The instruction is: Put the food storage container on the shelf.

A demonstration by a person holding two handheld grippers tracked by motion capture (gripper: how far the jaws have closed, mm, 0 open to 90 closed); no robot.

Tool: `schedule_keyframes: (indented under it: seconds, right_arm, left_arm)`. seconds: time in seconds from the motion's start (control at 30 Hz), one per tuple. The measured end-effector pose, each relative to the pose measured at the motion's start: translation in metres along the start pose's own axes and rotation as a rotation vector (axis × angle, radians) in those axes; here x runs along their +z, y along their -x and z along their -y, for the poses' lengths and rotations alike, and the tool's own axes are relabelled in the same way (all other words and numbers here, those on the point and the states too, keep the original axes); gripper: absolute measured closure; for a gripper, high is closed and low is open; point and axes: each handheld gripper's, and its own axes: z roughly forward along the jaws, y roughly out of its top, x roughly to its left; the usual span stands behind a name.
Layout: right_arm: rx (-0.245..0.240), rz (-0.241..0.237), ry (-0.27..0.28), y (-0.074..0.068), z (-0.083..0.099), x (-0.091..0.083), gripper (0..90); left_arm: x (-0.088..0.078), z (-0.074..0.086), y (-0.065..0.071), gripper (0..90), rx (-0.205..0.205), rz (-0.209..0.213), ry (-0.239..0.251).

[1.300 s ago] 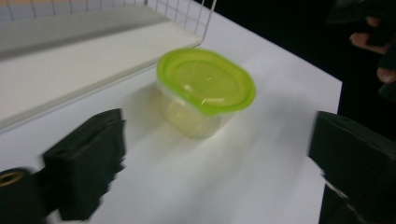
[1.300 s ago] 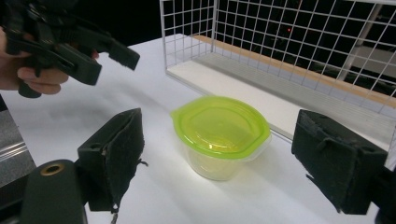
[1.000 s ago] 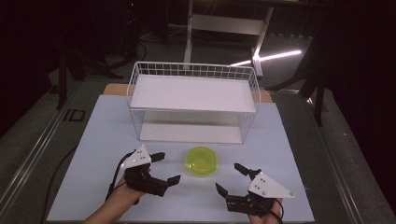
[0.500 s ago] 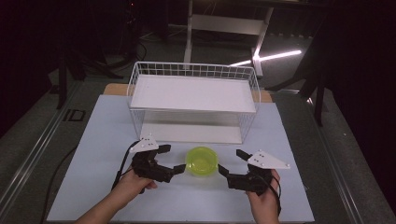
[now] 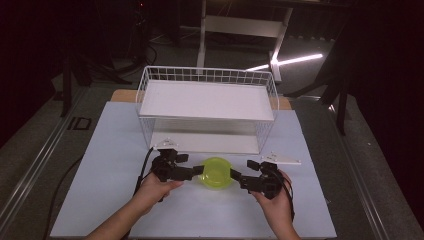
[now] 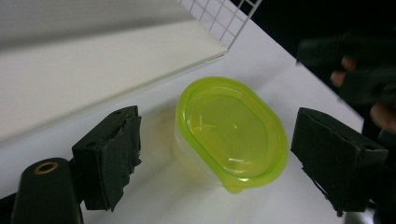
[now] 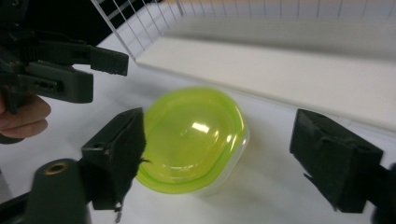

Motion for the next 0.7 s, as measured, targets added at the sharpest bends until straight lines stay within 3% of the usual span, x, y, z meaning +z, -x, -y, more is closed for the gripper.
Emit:
schedule_keyframes:
  seconds: [0.13, 0.37, 0.6, 0.7]
  right_arm:
    - [0.064, 0.014, -0.046, 0.006, 0.001, 0.011, 23.6]
    - [0.155, 0.038, -0.106, 0.016, 0.008, 0.022, 37.9]
    - [0.192, 0.067, -0.167, 0.014, 0.009, 0.029, 50.0]
    - [0.211, 0.065, -0.185, 0.016, 0.009, 0.033, 52.9]
  left_arm:
    - [0.008, -0.001, -0.004, 18.0, -0.041, 0.004, -0.029]
    - [0.019, 0.008, -0.007, 34.9, -0.090, 0.031, -0.058]
    - [0.026, 0.014, -0.010, 51.9, -0.120, 0.040, -0.086]
    - [0.028, 0.015, -0.009, 55.1, -0.108, 0.042, -0.094]
